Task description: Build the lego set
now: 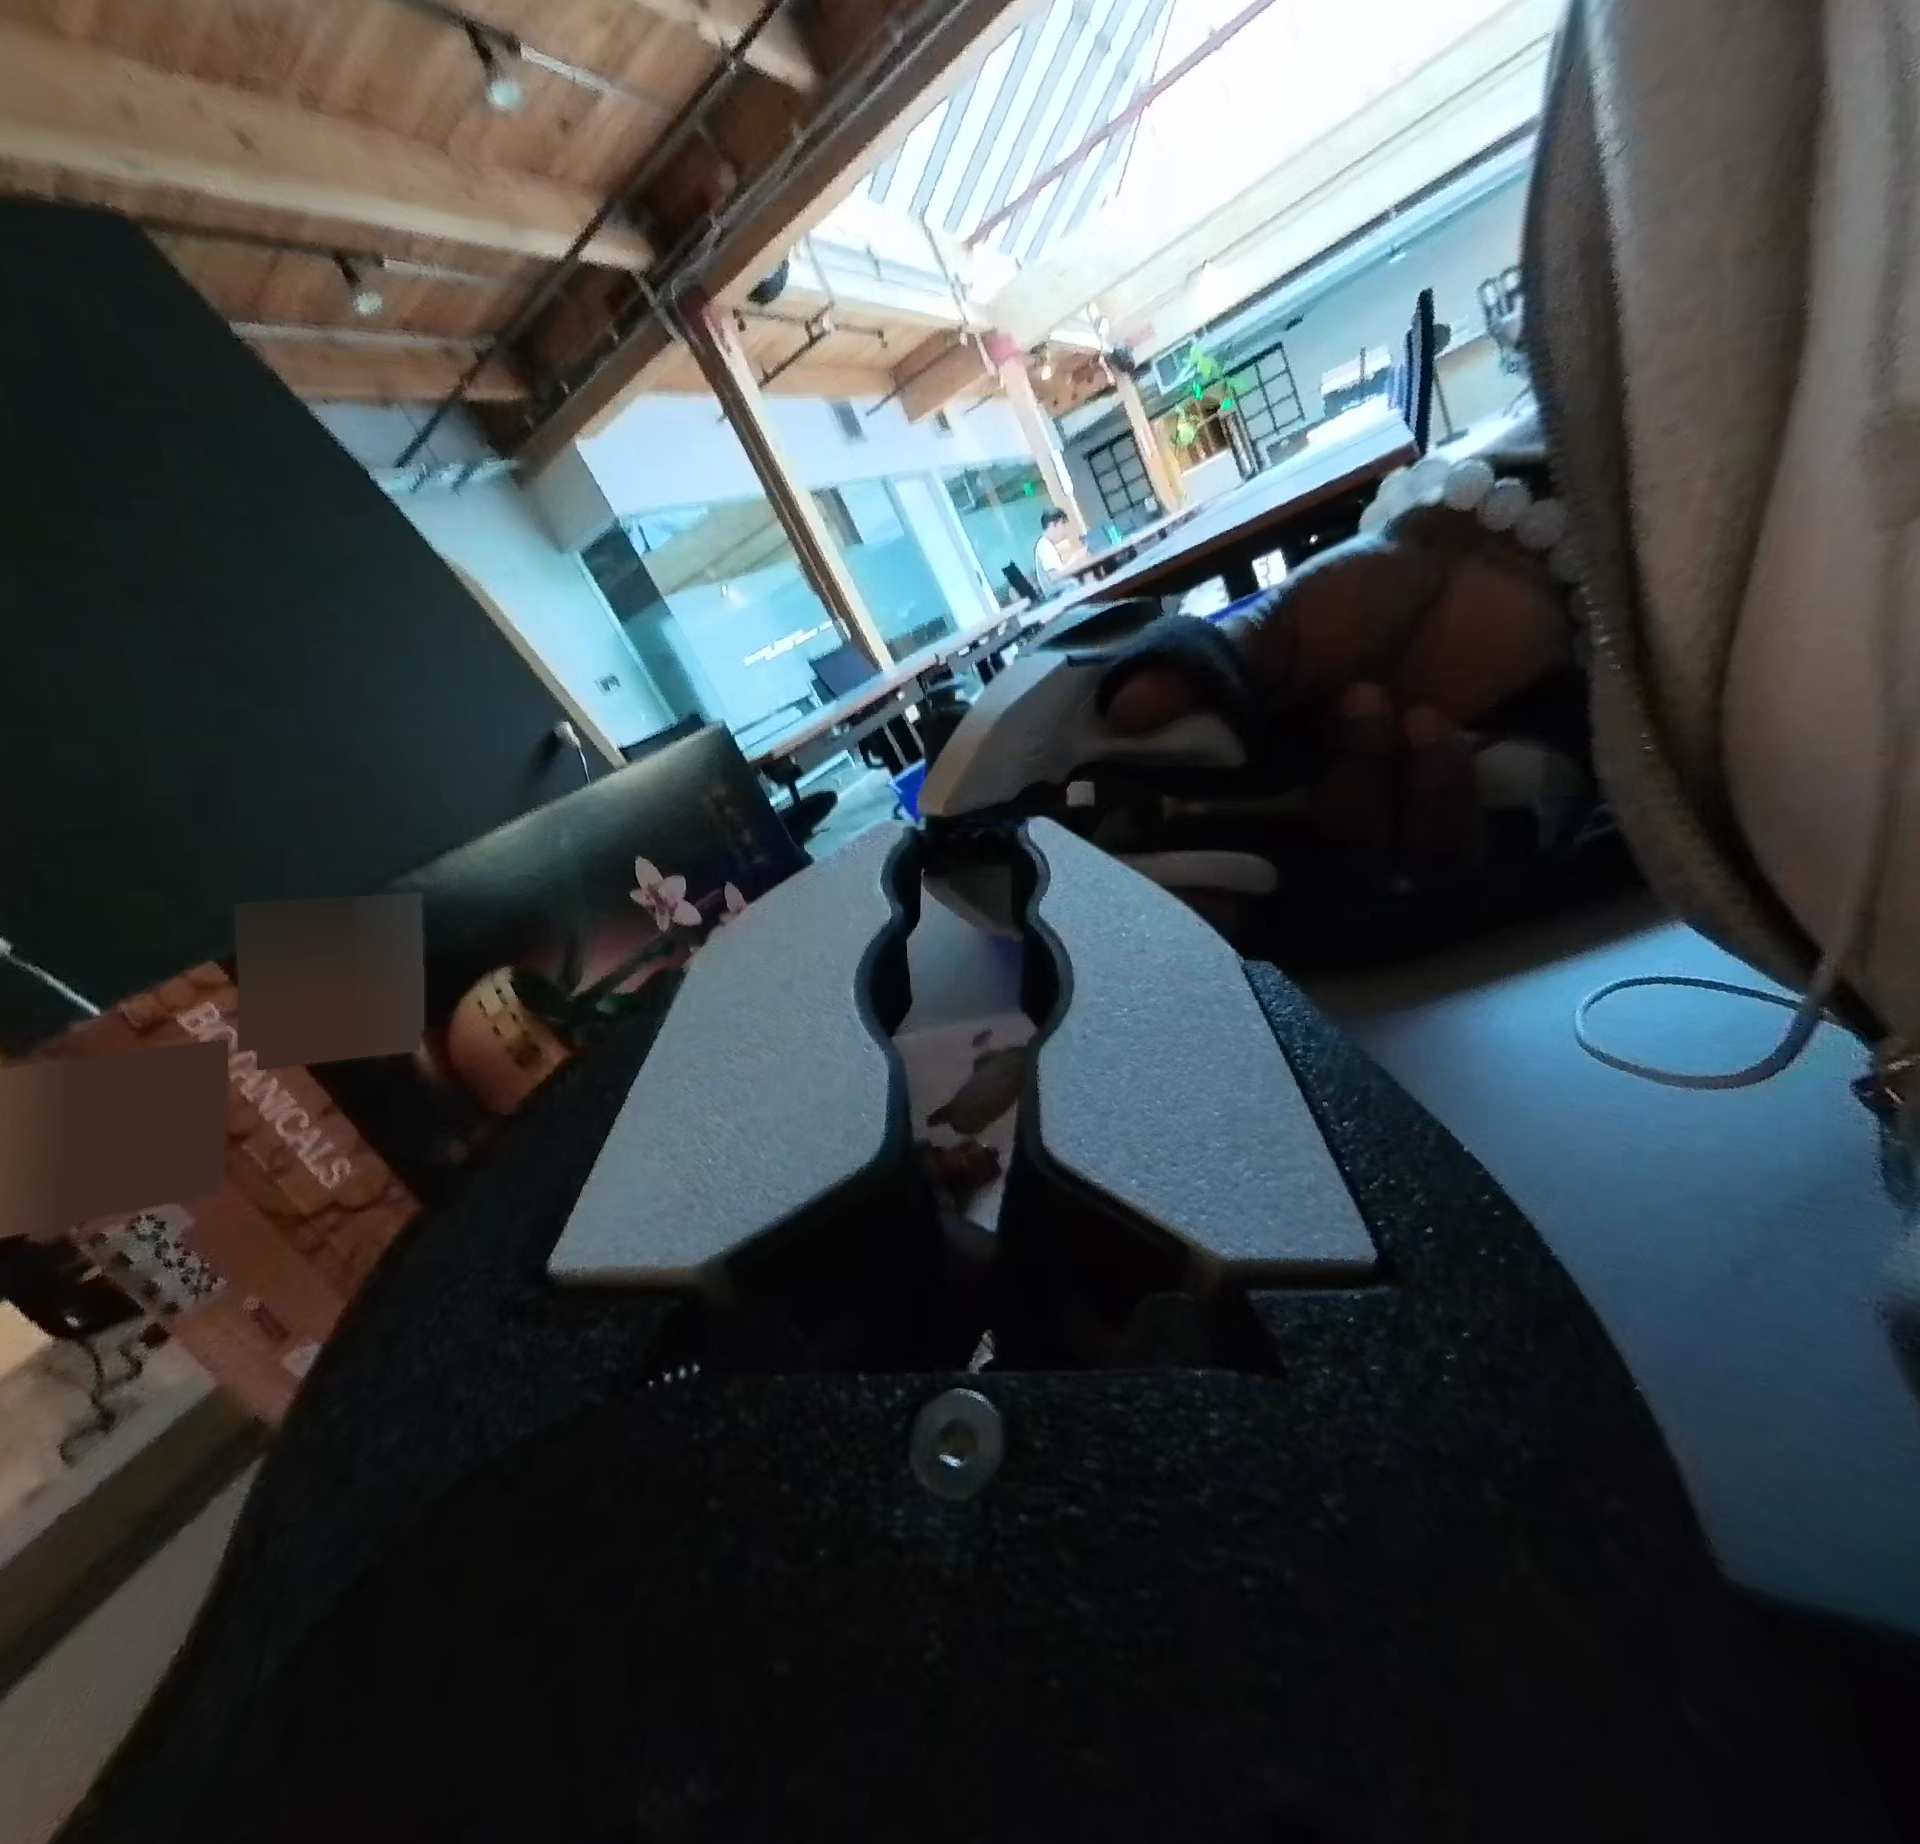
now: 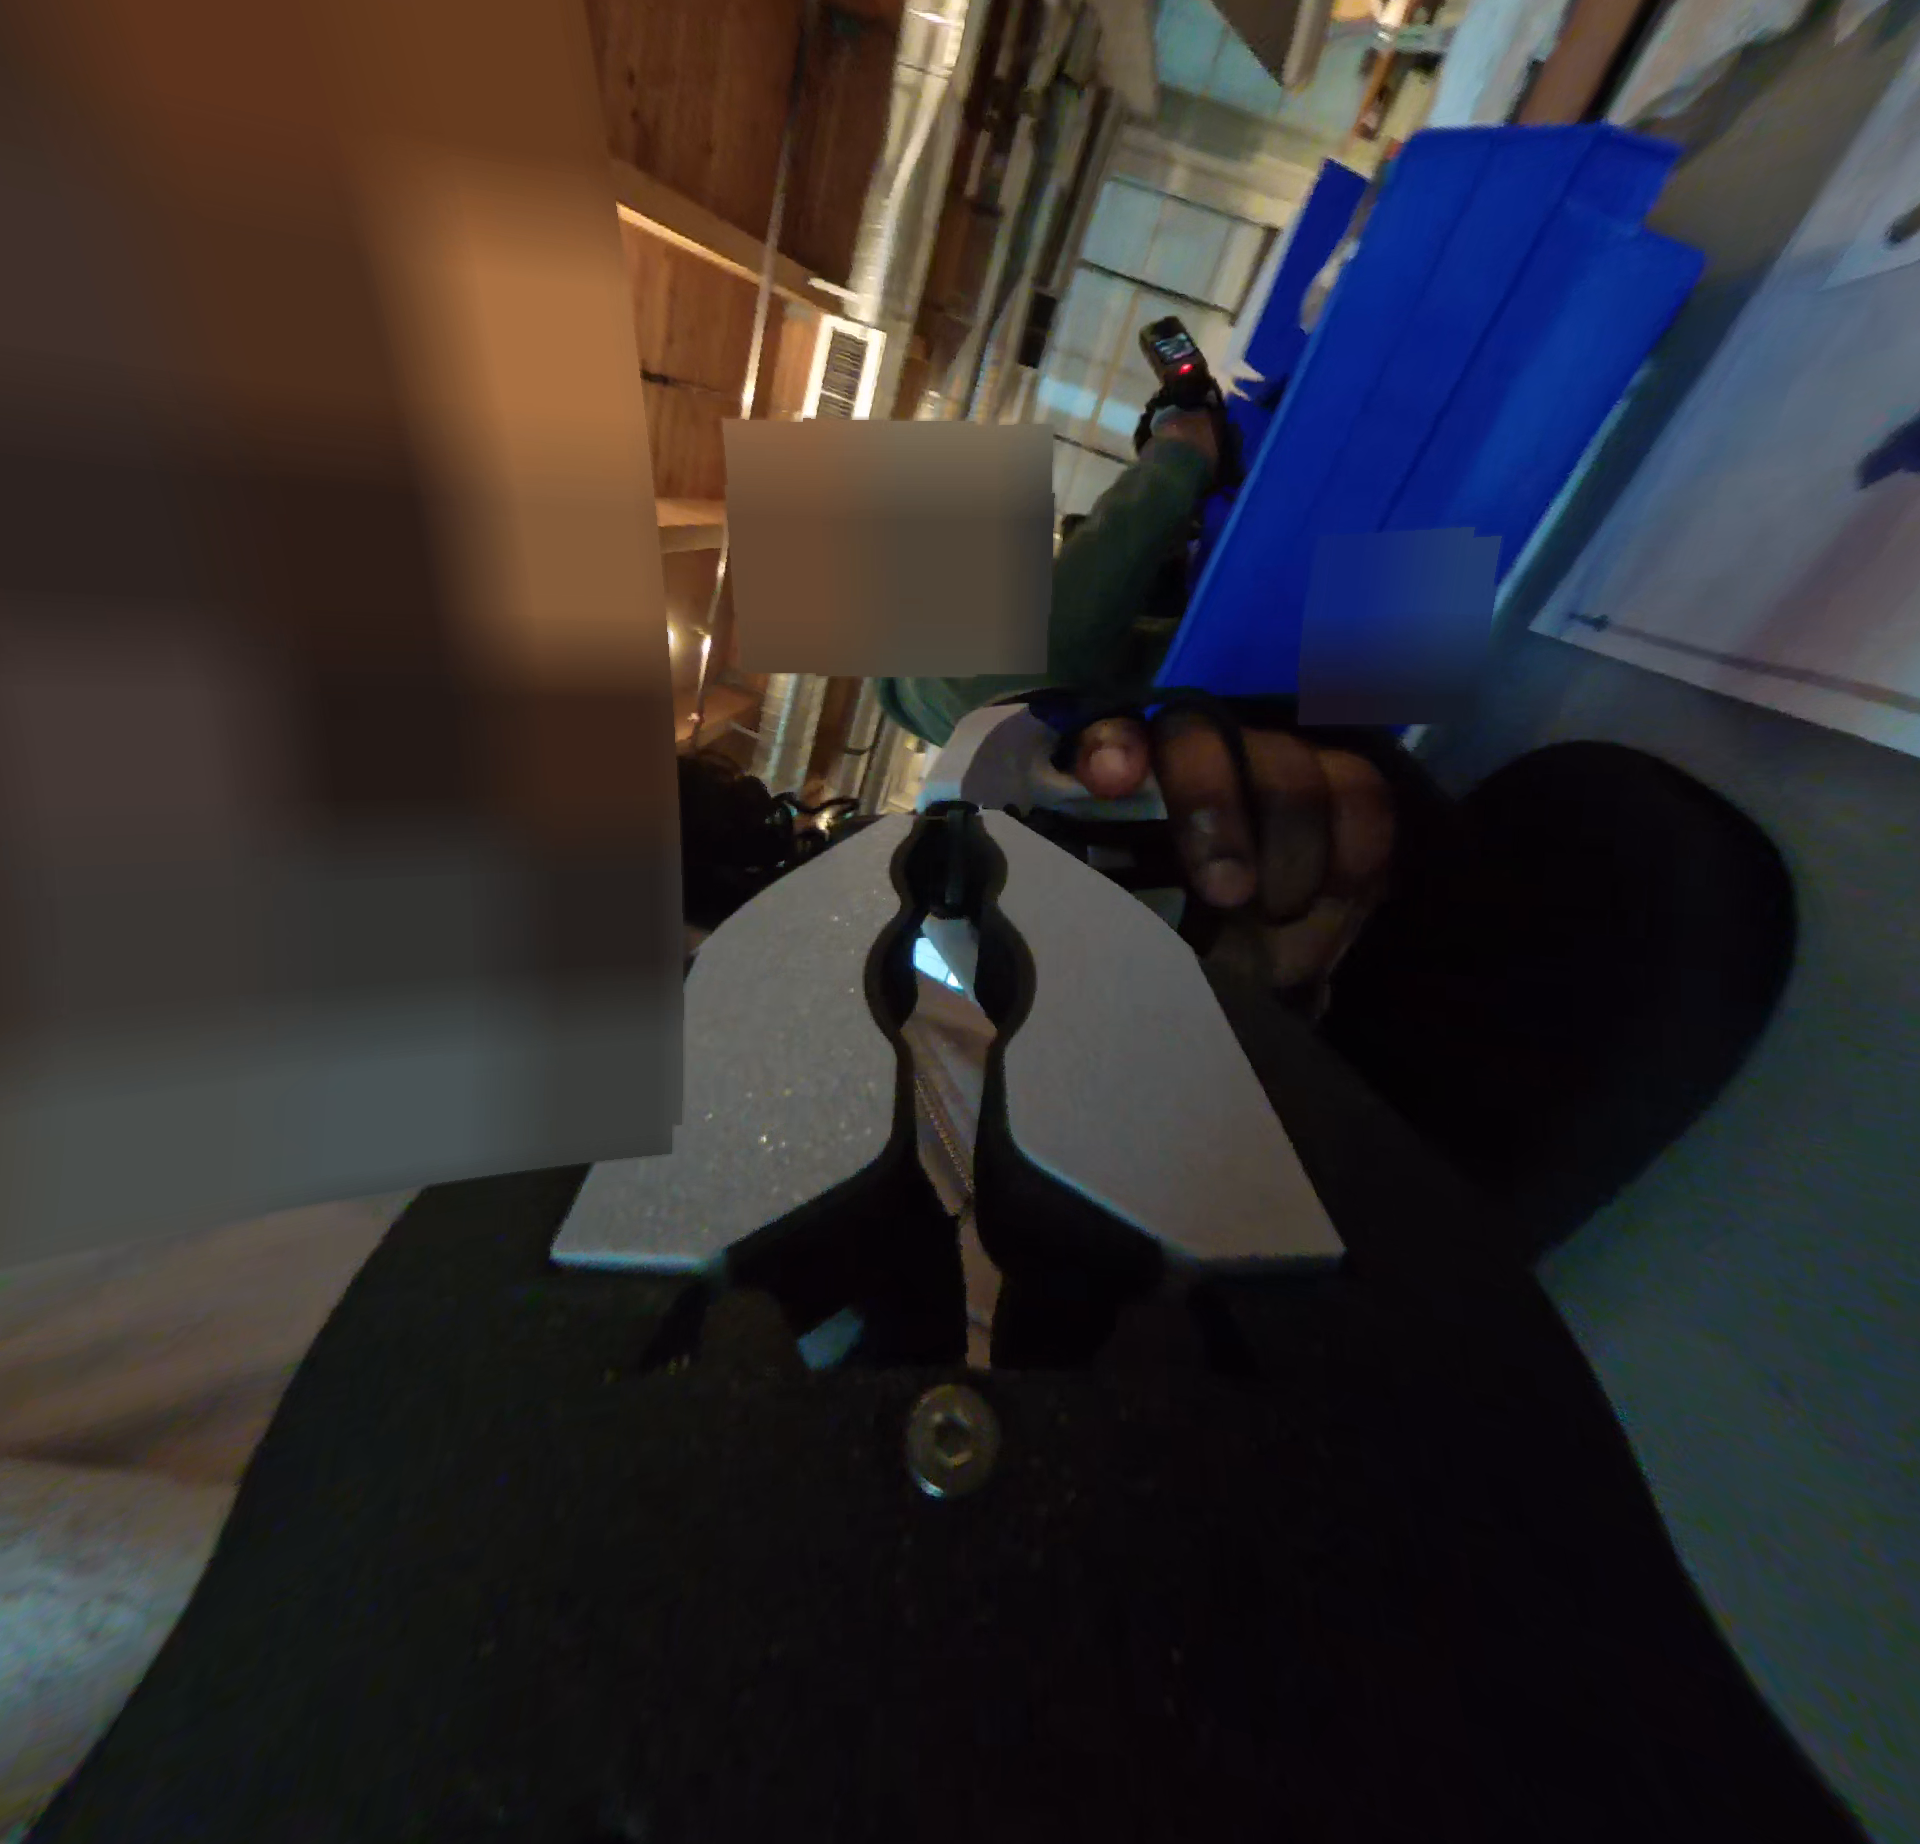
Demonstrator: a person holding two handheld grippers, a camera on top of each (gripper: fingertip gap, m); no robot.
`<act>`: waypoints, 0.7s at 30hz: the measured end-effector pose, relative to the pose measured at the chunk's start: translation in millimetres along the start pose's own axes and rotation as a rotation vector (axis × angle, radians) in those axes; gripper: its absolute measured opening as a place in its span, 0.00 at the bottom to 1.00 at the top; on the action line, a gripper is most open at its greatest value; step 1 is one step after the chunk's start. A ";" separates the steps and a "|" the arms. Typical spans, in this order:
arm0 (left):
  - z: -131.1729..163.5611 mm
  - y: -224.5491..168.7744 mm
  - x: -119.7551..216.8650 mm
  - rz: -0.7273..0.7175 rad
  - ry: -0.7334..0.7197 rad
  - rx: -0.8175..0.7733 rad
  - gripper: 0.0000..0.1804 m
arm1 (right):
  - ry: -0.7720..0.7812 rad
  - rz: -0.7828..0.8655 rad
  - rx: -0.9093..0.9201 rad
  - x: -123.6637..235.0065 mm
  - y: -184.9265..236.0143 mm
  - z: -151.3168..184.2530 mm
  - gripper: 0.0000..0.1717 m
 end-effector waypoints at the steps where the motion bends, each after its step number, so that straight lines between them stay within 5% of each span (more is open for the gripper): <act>1: -0.8 -0.5 0.7 -0.001 -0.007 -0.013 0.09 | -0.004 -0.009 0.015 -0.5 -0.2 1.3 0.02; 8: 0.3 -4.0 2.5 -0.017 0.002 -0.091 0.09 | -0.004 0.044 0.123 -0.8 0.3 3.7 0.02; 14: -4.3 0.8 5.3 0.018 -0.090 0.032 0.09 | 0.110 0.015 0.183 -4.3 15.3 -1.6 0.11; 21: -4.4 0.0 6.2 0.031 -0.094 0.029 0.09 | 0.135 0.016 0.091 -3.5 7.3 -3.4 0.02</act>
Point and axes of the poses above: each gripper's, where its closed fingertips meet, x back along the fingers, z out of its underside, y = z × x across the jaws, the point moved 7 cm from there along x, back along the fingers, and after that the axes turned 11 degrees about y, right-handed, at the moved point
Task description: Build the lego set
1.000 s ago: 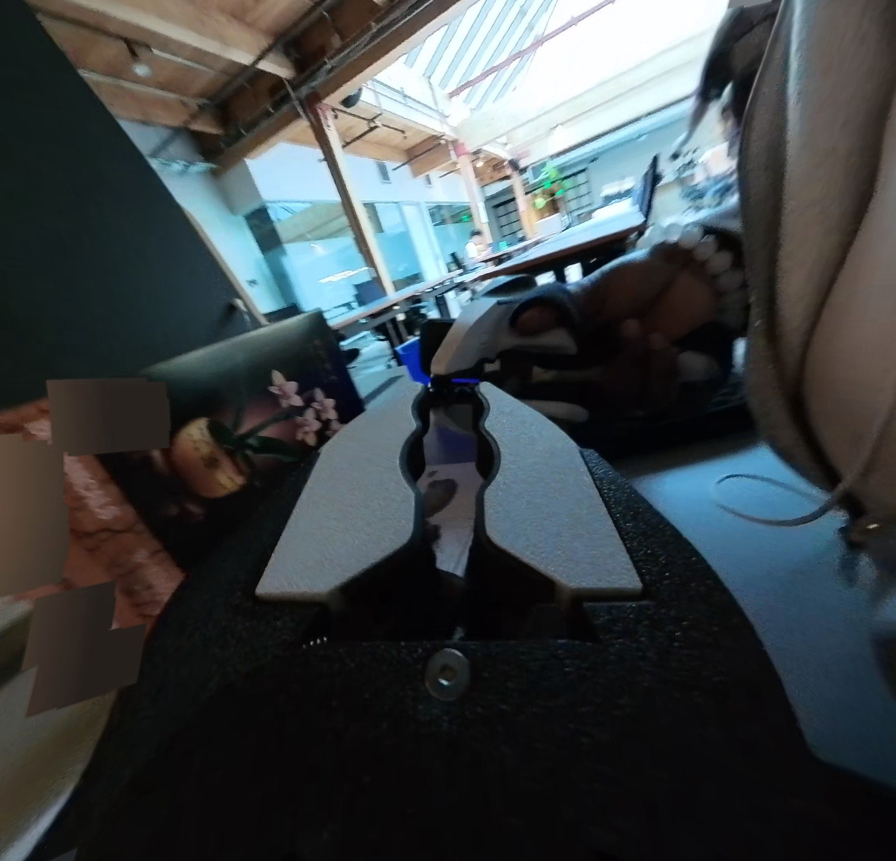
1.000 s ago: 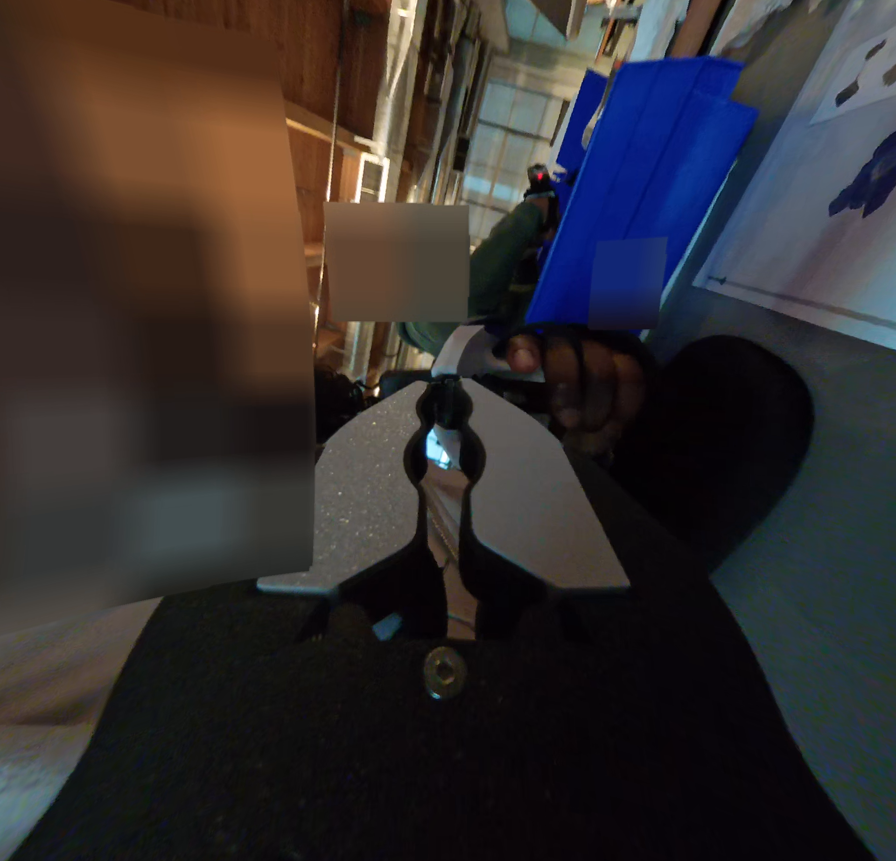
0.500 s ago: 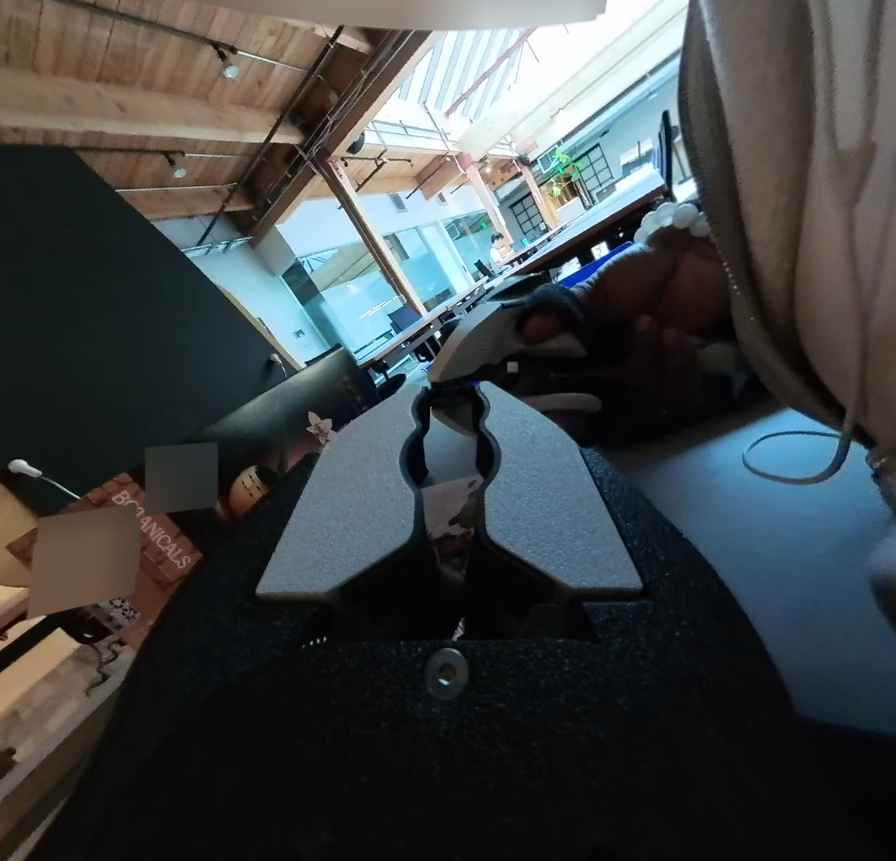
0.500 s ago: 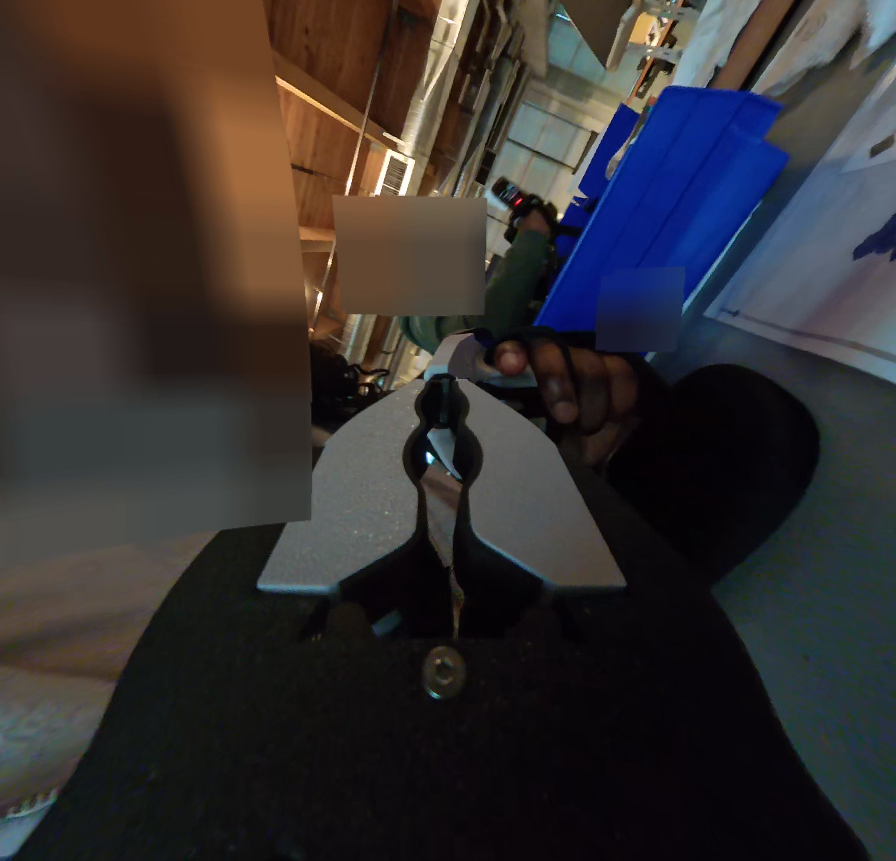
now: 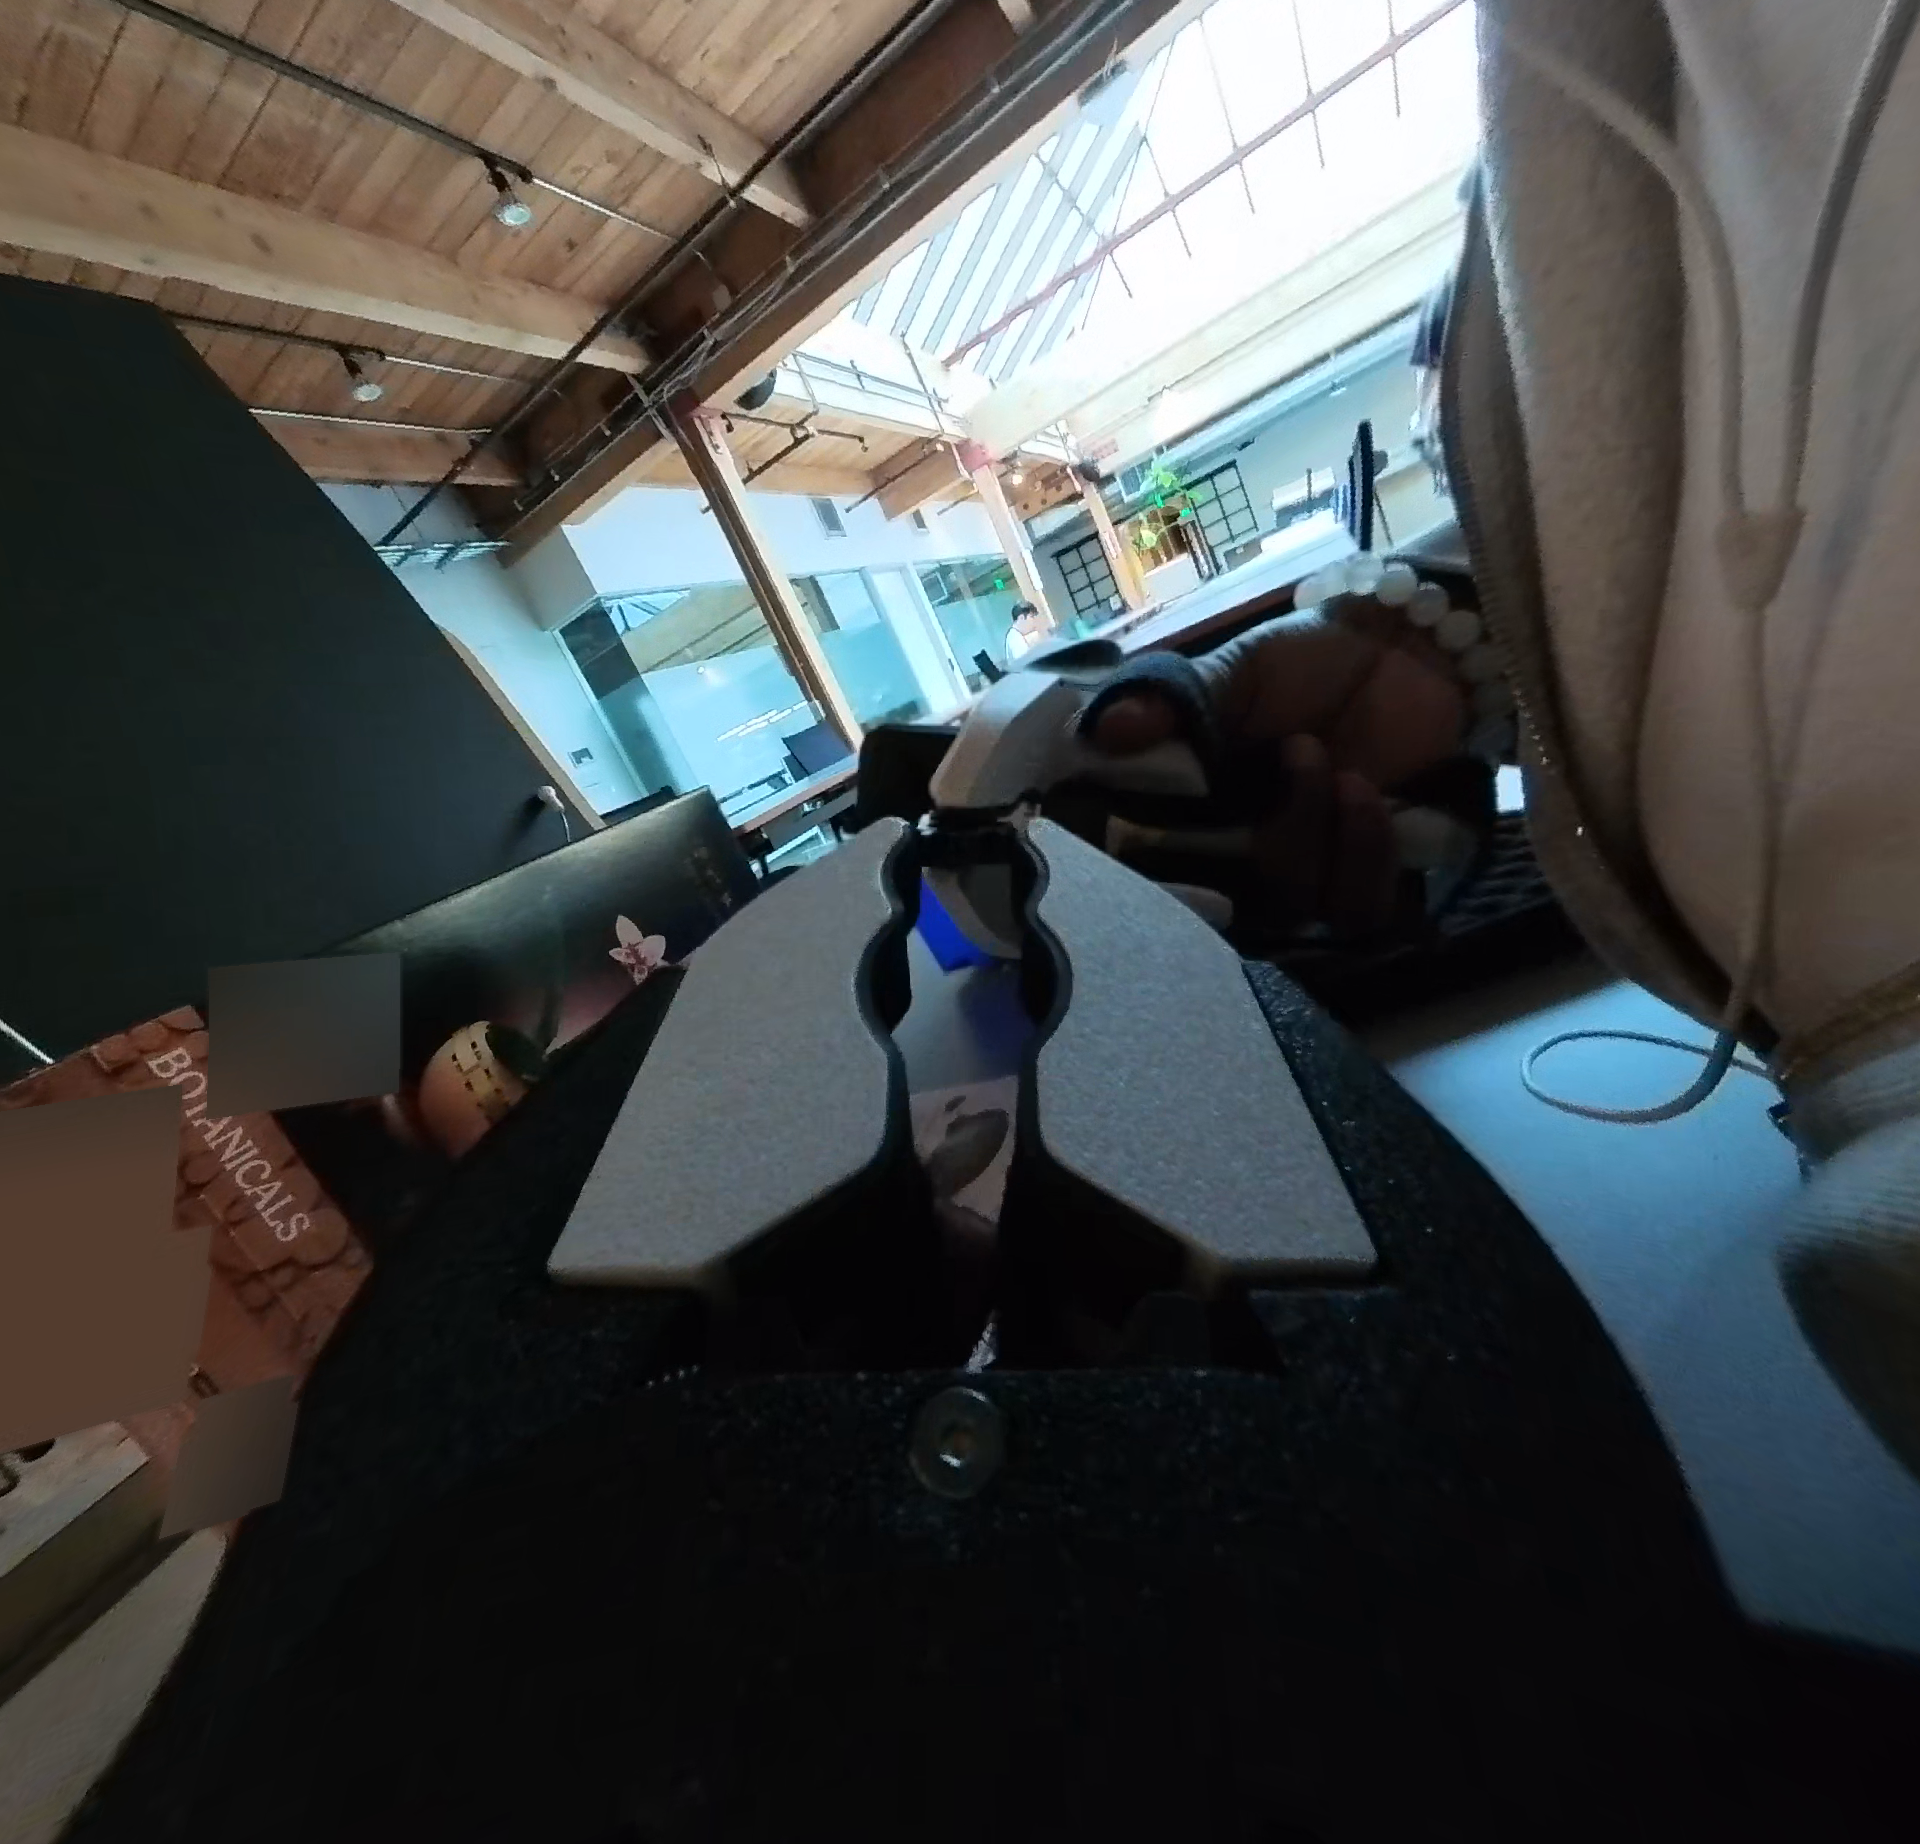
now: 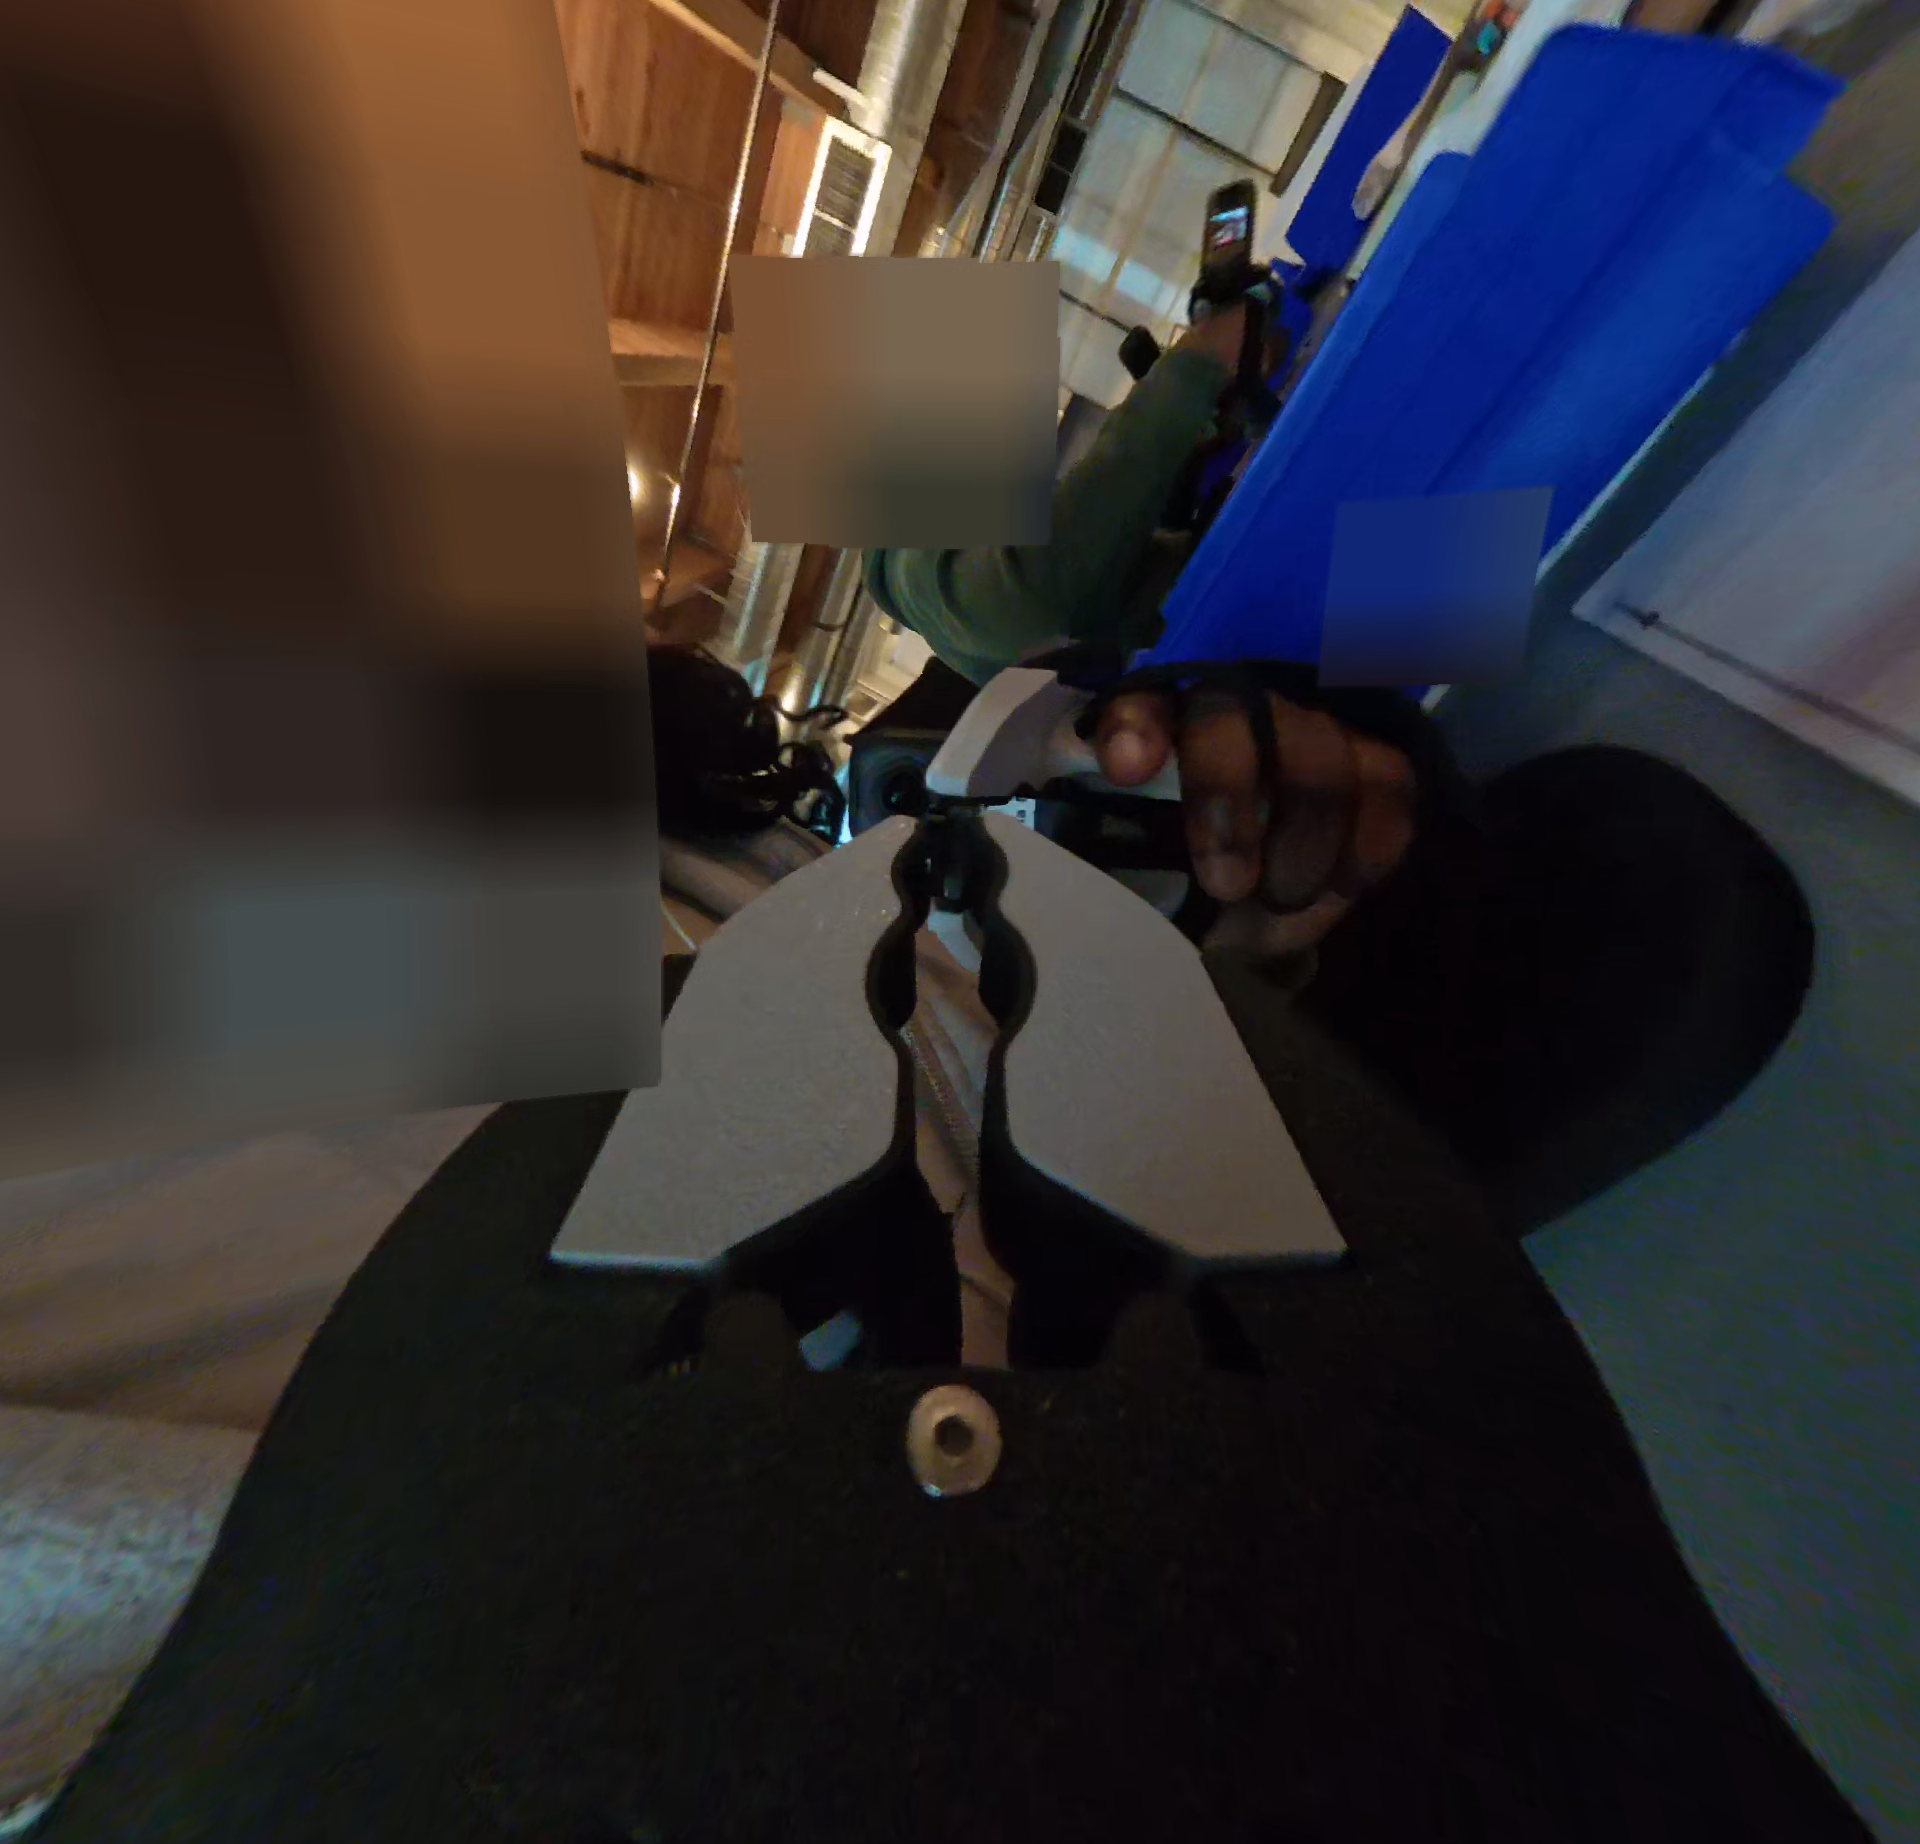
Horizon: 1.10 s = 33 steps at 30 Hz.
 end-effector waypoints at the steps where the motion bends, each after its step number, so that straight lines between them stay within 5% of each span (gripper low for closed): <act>1: 0.8 -0.5 -0.3 0.003 0.009 -0.007 0.09 | -0.006 0.004 0.009 1.0 -1.1 1.1 0.02; 8: 0.4 5.4 2.0 -0.046 0.004 0.034 0.21 | -0.033 0.013 0.131 6.3 4.9 2.4 0.02; 24: 3.3 -3.7 -3.0 -0.003 0.047 -0.049 0.09 | -0.032 0.091 0.141 2.6 -1.0 5.8 0.02; 29: 4.5 1.2 -1.1 0.047 0.028 0.075 0.09 | -0.030 0.003 -0.024 0.5 -0.2 3.1 0.05; 33: 7.2 10.7 0.9 0.060 0.003 0.233 0.09 | -0.073 0.012 0.030 9.9 2.4 -6.1 0.08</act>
Point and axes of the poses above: each gripper's, where its closed fingertips meet, x back along the fingers, z out of its underside, y = z × x across the jaws, the point moved 7 cm from there along x, back along the fingers, and after that the axes turned 11 degrees about y, right-handed, at the moved point
